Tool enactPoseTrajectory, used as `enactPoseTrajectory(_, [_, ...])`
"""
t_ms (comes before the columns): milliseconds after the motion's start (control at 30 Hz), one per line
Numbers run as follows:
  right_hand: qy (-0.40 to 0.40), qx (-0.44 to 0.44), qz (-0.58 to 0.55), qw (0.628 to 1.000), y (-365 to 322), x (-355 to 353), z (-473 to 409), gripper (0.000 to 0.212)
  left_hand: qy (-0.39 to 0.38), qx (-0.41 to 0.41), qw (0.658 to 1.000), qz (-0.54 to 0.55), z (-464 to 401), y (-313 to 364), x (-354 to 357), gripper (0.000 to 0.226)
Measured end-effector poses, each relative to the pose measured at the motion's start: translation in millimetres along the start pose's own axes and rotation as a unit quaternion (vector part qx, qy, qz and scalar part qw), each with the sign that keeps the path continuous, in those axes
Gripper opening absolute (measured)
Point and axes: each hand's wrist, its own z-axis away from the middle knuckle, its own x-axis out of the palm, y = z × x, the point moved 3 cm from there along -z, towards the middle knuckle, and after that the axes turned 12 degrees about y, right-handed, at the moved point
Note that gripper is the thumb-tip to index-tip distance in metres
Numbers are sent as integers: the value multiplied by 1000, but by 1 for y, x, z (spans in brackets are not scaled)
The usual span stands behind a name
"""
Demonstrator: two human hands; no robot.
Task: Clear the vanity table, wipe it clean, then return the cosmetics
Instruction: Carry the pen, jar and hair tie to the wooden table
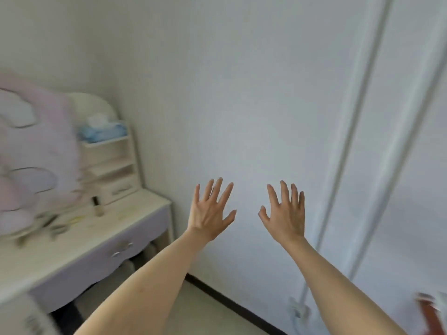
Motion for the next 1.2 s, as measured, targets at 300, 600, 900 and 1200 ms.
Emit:
enactPoseTrajectory(300, [-66,-142,-151,976,-248,75,-20,54,-50,-169,979,-99,97,-220,-9,68])
enactPoseTrajectory(600, [-108,-244,-252,930,-420,166,-59,59,-49,-309,936,-160,142,-365,32,67])
enactPoseTrajectory(900, [-165,-322,-295,884,-551,256,-75,59,-77,-413,889,-184,160,-466,86,66])
enactPoseTrajectory(1200, [-254,-364,-307,842,-664,381,-43,52,-161,-452,870,-115,193,-574,208,65])
